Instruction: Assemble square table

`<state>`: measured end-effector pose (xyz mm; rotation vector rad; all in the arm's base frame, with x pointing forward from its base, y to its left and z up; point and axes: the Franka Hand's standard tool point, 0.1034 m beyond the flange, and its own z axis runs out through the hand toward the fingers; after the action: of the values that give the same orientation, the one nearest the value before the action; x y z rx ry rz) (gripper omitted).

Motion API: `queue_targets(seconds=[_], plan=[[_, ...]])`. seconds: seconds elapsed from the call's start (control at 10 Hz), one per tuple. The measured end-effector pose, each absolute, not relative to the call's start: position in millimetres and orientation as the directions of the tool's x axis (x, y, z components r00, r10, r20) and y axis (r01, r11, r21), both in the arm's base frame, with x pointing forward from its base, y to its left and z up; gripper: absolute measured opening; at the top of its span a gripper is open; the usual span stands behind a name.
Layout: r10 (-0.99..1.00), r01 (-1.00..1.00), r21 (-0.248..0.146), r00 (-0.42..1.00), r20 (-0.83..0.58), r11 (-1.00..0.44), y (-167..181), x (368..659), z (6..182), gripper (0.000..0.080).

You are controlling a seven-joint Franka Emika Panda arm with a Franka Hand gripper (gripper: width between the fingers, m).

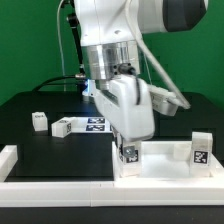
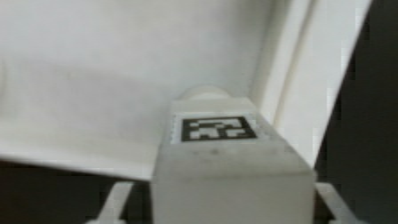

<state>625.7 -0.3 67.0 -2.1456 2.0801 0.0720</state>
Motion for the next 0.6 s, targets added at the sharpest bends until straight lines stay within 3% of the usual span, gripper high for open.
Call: queue_targets(seconds=[0.1, 0.3, 0.4, 0.5, 0.6], plan=[[-0.979, -0.991, -0.061, -0.109, -0.175, 0.121, 0.5, 626.0, 66.4, 0.029], [-0.95, -0.964, -0.035, -0.255, -0.18, 0.265, 0.6, 626.1, 66.8, 0.029], [-0.952, -0.965, -0.036, -0.25, -0.179, 0.26, 0.1, 625.8, 66.6, 0.029], [-0.967, -0.979, -0.048, -0.185, -0.172, 0.196, 1.1, 625.8, 66.4, 0.0378], [-0.992, -0.996, -0.092, 0.006, -0.124, 0.006, 5.1, 627.5, 66.9, 0.0513]])
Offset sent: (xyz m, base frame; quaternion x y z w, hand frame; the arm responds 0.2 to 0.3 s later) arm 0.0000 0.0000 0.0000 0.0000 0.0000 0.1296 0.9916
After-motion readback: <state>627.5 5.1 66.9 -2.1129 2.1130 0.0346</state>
